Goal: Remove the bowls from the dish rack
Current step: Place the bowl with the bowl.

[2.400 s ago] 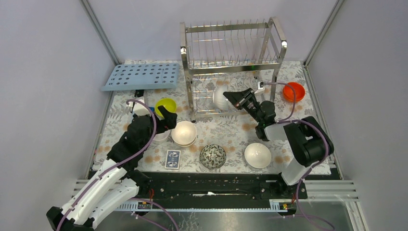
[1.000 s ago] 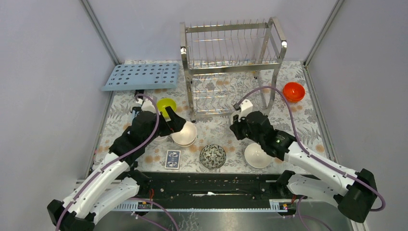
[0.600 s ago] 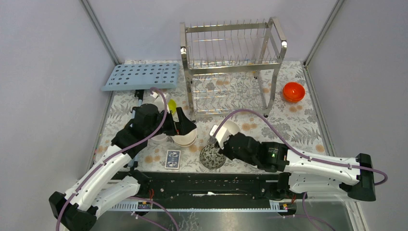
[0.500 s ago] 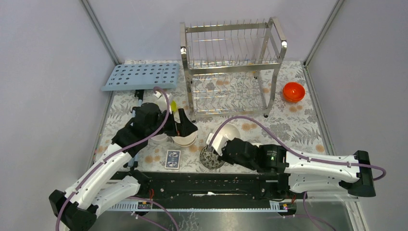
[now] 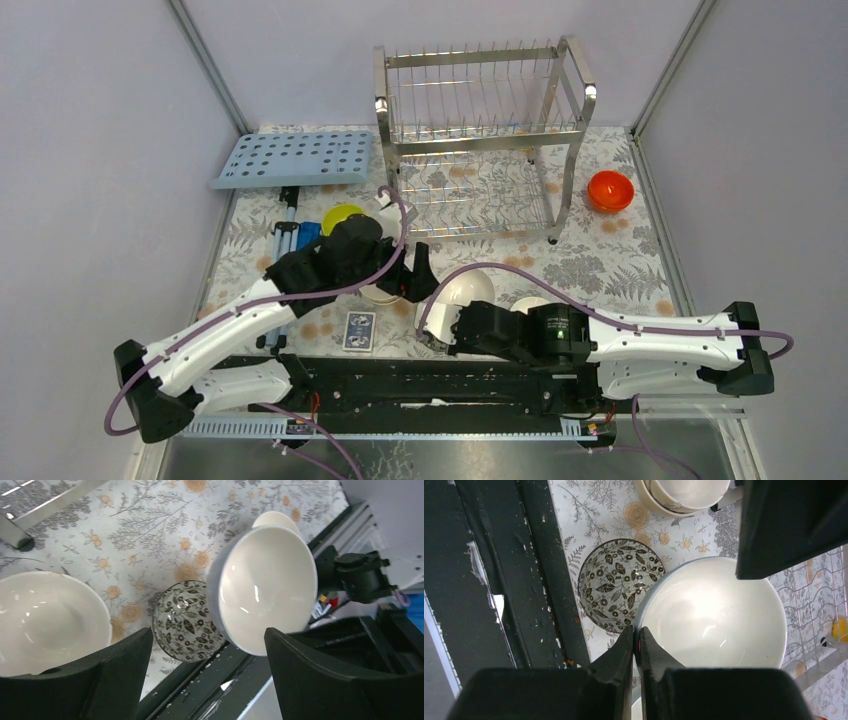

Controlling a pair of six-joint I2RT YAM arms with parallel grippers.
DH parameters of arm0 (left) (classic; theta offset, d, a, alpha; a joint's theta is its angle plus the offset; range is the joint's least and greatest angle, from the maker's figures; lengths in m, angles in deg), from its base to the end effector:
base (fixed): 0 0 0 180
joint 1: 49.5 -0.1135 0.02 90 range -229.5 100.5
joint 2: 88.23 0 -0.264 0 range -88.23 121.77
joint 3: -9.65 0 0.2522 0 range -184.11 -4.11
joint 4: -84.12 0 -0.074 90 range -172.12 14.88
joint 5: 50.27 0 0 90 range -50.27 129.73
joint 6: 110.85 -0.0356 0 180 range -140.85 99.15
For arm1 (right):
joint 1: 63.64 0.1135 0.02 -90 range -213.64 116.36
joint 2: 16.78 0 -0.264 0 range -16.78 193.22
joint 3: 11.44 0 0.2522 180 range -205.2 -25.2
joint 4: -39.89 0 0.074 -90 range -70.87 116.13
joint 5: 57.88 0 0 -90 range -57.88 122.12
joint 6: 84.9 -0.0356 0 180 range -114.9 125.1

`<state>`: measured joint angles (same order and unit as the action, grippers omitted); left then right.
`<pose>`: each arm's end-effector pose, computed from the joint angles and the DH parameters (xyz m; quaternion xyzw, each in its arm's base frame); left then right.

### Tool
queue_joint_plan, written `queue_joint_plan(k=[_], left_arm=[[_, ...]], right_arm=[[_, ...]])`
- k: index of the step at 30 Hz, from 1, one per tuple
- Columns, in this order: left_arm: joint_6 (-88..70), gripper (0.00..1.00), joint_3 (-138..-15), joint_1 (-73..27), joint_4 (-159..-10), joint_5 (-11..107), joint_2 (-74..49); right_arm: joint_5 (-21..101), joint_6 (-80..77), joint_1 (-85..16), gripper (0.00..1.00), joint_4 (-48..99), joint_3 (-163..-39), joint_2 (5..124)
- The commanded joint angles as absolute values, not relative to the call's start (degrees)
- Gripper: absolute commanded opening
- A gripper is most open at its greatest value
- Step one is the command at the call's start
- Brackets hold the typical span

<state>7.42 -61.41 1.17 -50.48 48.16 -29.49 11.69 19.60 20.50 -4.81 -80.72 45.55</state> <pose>0.1360 -0.1742 0.3334 0.2047 0.8533 -0.3520 0.3258 0.0361 0.2302 0.3121 -0.6192 0.6352 0.1167 0.4467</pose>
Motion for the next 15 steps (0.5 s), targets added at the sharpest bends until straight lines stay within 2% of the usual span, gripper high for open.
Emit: queue_joint_plan(k=[1,15], left_arm=[[6.72,0.83,-65.82,2.42,-49.2,43.06,-26.46],[7.49,0.55,-70.08,7.94,-47.36,36.79,-17.46]], right_arm=[[8.58,21.71,21.68,0.0,-4.46,-84.47,46.11],[8.05,22.22,21.97,0.0,-4.55,-85.58,46.57]])
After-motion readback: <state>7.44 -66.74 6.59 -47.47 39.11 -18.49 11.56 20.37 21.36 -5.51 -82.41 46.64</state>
